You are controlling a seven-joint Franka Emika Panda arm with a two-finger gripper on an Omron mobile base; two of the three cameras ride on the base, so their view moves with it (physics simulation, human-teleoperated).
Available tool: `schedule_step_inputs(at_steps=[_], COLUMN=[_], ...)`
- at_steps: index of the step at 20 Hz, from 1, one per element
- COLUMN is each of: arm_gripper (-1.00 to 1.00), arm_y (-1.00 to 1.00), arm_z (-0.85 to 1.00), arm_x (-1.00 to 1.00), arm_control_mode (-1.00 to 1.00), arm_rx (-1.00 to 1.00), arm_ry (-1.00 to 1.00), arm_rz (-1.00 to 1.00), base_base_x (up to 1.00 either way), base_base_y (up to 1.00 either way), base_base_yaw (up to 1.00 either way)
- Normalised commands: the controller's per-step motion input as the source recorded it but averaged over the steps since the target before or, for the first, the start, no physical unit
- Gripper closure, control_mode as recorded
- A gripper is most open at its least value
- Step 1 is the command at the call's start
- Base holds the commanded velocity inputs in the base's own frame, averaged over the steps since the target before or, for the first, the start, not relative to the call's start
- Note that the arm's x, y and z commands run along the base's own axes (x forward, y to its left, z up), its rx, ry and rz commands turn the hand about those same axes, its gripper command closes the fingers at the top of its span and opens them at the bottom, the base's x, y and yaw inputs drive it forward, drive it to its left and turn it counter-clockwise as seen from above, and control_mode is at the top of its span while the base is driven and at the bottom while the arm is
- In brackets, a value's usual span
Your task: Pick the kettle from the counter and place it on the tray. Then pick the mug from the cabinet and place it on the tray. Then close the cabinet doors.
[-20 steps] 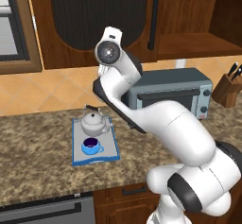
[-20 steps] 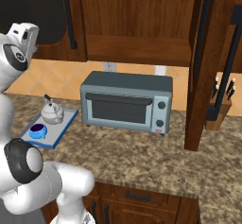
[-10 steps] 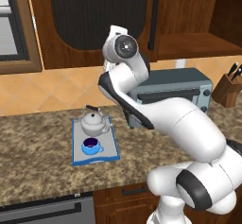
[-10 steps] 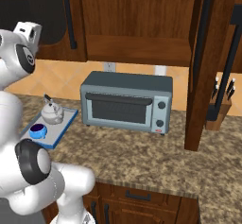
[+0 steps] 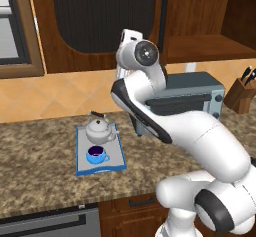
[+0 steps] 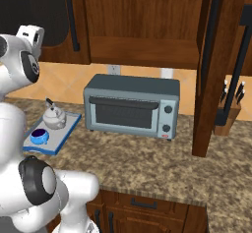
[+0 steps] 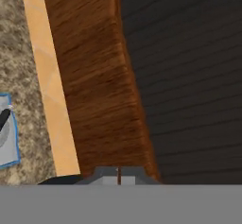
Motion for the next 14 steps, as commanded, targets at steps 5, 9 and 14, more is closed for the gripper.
schedule_step_inputs(at_steps=[5, 9, 14], arm_gripper=[1.00, 1.00, 1.00], arm_y=[-0.38, -0.52, -0.86], arm_z=[0.00, 0.14, 0.00], arm_x=[-0.90, -0.97, -0.61], arm_control_mode=[-1.00, -1.00, -1.00], arm_rx=[0.00, 0.00, 0.11], arm_ry=[0.00, 0.03, 0.11], arm_rz=[0.00, -0.01, -0.04], base_base_x=[0.00, 0.00, 0.00], base_base_y=[0.00, 0.00, 0.00], base_base_yaw=[0.00, 0.00, 0.00])
